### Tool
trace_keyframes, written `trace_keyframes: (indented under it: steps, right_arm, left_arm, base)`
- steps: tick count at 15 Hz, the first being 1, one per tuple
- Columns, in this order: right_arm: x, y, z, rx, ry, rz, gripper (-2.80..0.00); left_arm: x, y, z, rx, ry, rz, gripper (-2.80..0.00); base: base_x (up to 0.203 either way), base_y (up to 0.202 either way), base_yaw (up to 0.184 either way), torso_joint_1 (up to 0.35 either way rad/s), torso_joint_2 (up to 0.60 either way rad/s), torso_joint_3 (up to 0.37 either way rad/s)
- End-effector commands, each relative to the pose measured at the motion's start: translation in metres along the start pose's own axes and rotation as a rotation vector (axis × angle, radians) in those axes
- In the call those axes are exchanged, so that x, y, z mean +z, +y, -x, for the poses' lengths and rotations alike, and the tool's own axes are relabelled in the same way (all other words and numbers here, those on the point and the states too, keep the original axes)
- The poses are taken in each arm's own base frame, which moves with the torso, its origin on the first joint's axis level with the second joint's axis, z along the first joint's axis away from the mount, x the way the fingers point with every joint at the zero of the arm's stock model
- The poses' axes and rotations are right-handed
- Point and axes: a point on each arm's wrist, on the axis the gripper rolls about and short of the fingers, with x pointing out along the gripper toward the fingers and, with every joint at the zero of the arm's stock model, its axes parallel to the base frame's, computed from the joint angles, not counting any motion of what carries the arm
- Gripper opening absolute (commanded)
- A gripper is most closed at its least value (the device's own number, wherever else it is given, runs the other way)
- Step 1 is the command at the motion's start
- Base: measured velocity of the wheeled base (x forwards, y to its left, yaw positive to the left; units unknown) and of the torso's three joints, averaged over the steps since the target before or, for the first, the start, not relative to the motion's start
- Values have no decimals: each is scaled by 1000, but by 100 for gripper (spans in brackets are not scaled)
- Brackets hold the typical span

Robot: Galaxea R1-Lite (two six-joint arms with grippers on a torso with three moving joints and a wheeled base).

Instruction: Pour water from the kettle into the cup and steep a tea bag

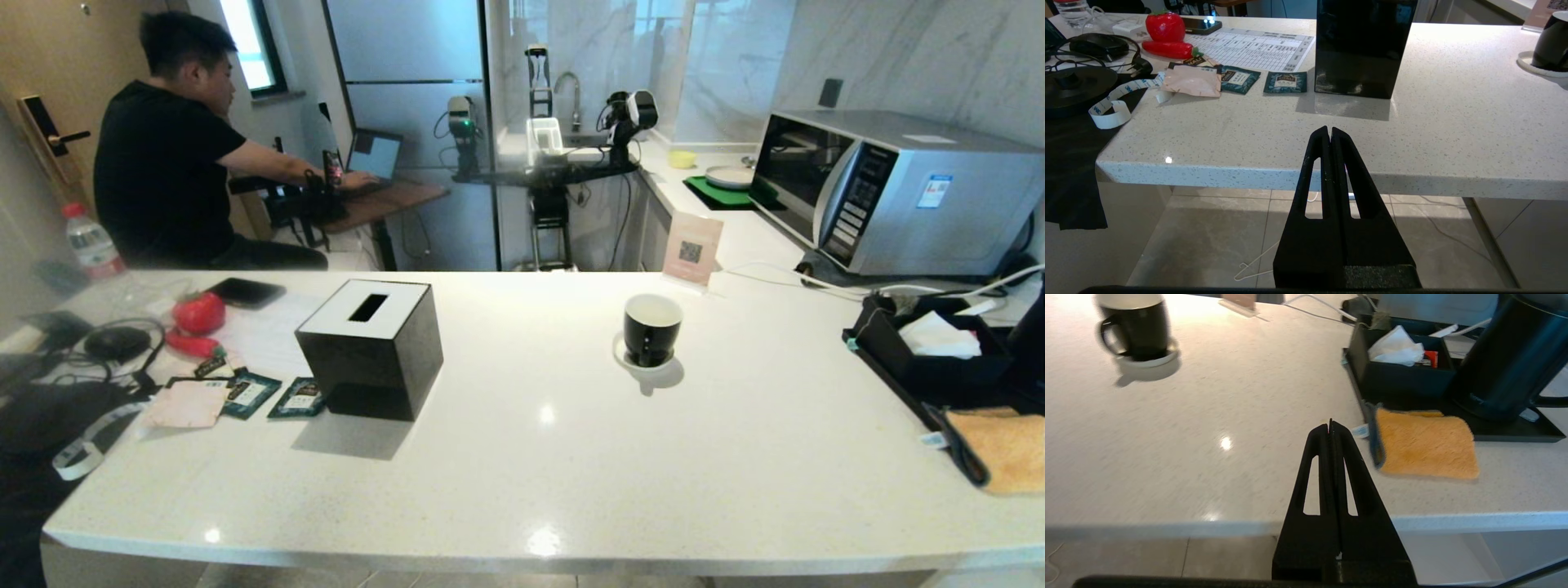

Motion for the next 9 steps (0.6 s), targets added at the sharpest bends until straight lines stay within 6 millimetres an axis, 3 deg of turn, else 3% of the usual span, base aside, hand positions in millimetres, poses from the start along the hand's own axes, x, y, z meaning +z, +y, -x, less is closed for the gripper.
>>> trace_keyframes:
  steps: [1,3,9]
  right_arm:
    - [-9,10,38,26,-141,29,-280]
    - [-19,13,51,19,-153,50,-280]
    - [-32,10,52,61,-78,63,-280]
  left_arm:
    - [0,0,0,1,1,0,-280]
    - [0,0,0,1,-1,2,-280]
    - [0,0,0,1,0,1,-280]
  base:
    - [0,0,0,0,0,0]
    - [0,0,0,0,0,0]
    - [0,0,0,0,0,0]
